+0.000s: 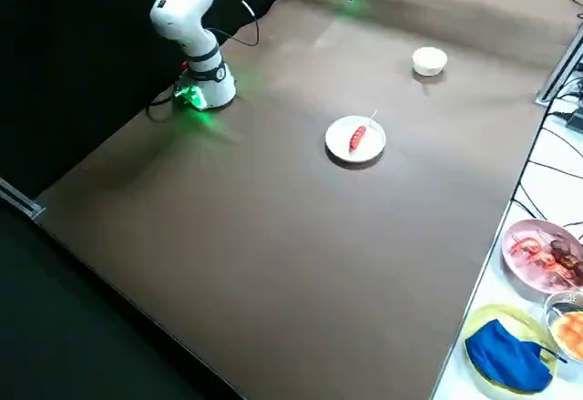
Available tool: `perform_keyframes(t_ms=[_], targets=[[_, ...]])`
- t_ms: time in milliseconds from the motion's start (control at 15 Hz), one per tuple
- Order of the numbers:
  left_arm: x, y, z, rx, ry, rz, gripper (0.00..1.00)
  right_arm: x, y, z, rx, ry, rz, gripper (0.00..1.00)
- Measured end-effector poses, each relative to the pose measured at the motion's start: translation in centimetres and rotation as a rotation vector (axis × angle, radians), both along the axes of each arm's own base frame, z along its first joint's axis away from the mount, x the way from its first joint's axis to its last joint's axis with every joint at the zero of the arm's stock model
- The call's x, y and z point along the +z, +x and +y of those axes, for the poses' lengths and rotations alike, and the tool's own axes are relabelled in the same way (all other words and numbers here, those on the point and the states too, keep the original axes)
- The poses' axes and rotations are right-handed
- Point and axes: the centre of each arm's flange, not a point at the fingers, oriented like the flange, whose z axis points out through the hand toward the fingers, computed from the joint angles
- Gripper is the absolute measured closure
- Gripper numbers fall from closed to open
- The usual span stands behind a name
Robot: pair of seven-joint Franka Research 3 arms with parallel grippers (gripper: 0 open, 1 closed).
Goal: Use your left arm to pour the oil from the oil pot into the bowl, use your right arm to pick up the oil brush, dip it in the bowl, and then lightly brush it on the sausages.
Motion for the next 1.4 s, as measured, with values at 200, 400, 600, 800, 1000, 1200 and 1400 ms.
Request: perform_keyframes(t_ms=[200, 400, 600, 800, 1000, 1200, 1400], targets=[[-2.6, 1.4, -0.3, -0.063, -0.005, 0.005, 0.01, 0.1, -0.3, 2.4, 0.041, 0.001, -0.014, 0.00], [-3.5, 2.2, 0.0, -0.201, -0.056, -0.021, 0.01, -0.4, 0.0, 2.9, 0.048, 0.002, -0.017, 0.00], [-3.8, 3.7, 1.8, -0.369, -0.060, -0.106, 0.01, -1.7, 0.8, 4.6, 0.072, 0.002, -0.019, 0.00], [-5.9, 5.9, 4.9, -0.514, -0.100, -0.199, 0.01, -3.5, 1.4, 6.6, 0.101, -0.007, 0.001, 0.00], [-9.7, 7.3, 8.8, -0.578, -0.118, -0.240, 0.01, -4.7, 2.3, 7.2, 0.104, -0.008, -0.006, 0.00], [-11.7, 8.1, 12.6, -0.739, -0.136, -0.335, 0.01, -6.4, 3.3, 8.0, 0.110, -0.011, -0.010, 0.00], [-10.5, 7.5, 17.0, -0.873, -0.149, -0.462, 0.01, -7.1, 3.6, 10.7, 0.151, -0.003, -0.047, 0.00]])
